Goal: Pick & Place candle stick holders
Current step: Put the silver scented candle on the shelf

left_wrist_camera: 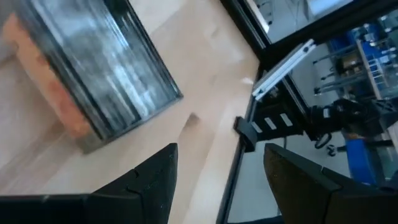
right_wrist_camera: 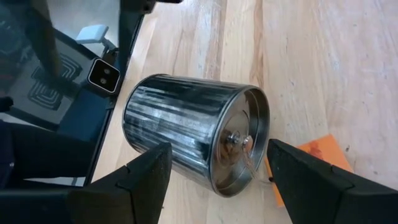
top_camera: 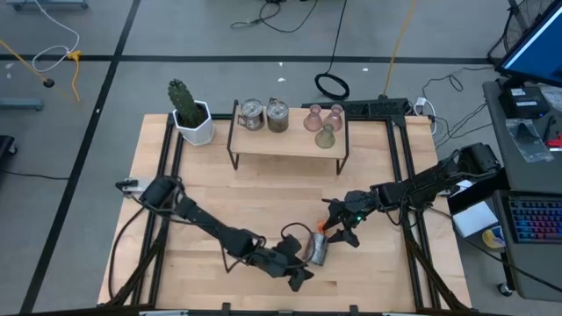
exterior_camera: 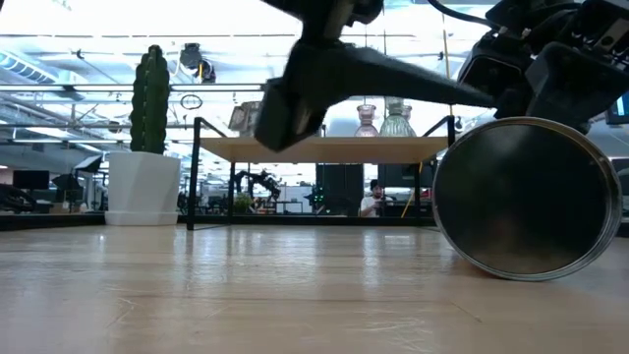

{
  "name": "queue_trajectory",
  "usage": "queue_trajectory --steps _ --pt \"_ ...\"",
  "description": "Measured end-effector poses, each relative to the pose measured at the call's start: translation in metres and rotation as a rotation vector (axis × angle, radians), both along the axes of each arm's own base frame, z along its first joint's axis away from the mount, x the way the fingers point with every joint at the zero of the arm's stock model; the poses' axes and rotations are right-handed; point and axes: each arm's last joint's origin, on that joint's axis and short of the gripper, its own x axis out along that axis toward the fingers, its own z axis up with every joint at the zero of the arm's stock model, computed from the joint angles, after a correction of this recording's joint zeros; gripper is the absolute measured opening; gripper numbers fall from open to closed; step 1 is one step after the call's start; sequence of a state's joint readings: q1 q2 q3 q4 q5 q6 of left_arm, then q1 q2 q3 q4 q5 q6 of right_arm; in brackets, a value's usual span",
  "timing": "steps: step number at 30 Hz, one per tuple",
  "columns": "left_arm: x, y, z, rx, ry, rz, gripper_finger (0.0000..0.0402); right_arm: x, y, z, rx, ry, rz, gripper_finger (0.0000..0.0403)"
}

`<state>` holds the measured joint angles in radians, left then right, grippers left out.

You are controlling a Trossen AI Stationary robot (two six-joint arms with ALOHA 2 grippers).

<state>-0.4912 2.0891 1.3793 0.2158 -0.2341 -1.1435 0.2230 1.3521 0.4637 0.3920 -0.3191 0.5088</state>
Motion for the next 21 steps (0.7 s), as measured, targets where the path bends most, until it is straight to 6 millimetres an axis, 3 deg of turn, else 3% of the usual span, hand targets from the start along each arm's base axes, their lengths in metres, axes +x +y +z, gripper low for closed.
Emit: queue_trajectory --steps 11,21 --pt "0.007 -0.002 -0.016 0.018 0.061 0.01 0.0237 0.0 0.0 0.0 0.001 0.001 0.0 0.0256" --pt "0.015 0.021 -0.02 0.077 0.086 0.037 0.0237 0.0 0.001 0.0 0.025 0.013 0.0 0.0256"
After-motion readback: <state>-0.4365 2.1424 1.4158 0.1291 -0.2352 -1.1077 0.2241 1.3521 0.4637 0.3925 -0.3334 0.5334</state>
